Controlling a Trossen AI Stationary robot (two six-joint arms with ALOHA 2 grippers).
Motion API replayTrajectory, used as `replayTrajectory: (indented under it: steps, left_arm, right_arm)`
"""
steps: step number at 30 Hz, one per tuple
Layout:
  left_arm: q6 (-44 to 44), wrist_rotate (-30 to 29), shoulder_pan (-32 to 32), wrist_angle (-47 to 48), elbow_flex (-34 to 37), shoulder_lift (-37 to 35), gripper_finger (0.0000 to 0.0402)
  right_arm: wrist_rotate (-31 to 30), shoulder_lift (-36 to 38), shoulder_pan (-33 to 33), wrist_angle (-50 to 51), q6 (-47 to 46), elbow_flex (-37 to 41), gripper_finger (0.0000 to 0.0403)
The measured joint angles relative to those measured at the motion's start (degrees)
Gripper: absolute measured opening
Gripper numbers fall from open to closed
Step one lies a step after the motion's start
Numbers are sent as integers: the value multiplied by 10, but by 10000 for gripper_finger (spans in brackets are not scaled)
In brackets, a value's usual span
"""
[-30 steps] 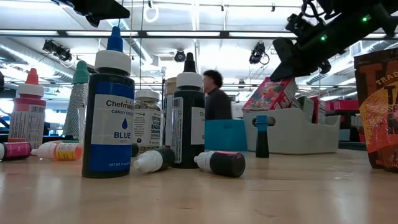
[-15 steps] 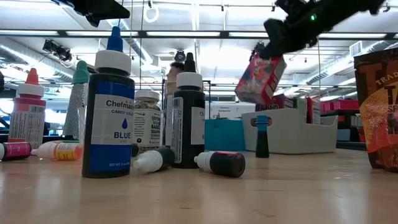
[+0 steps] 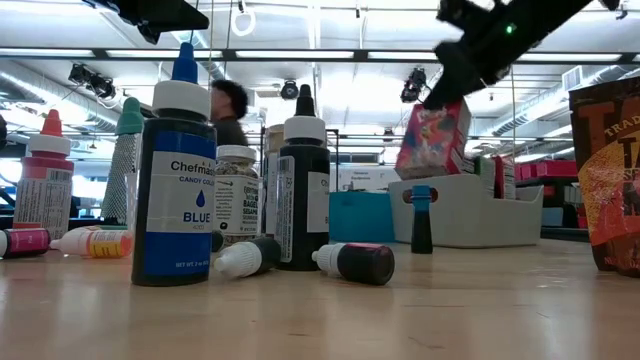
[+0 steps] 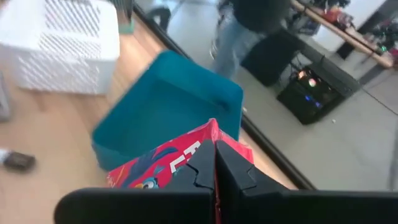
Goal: Pick & Place Kitchen Items
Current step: Put the red cereal box into the gray bin, then put the gold seasoning bottle into the blue bin
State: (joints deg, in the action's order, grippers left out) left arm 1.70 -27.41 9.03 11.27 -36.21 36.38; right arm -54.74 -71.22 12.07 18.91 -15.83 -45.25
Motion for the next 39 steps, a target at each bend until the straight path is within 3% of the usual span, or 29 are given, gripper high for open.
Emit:
replayTrajectory:
  steps: [9,17,21,28,34,37,39]
  left_arm:
    - [-26,0,0,-1,0,0,33]
    - [-28,0,0,-1,0,0,33]
    - [-28,0,0,0,0,0,33]
    - [-28,0,0,1,0,0,33]
    - [-28,0,0,13,0,0,33]
    - [-28,2,0,18,0,0,33]
    - [-28,2,0,18,0,1,33]
  right_arm:
    - [-59,-66,-10,14,-7,0,5]
    - [-43,-130,-15,-8,-26,0,19]
    - [-31,-132,-15,-25,-28,0,56]
    - [-23,-111,-15,-42,-12,0,155]
    - [-20,-86,-15,-146,65,0,214]
    - [30,-84,-15,-234,109,0,228]
    - [95,-86,-15,-292,133,0,232]
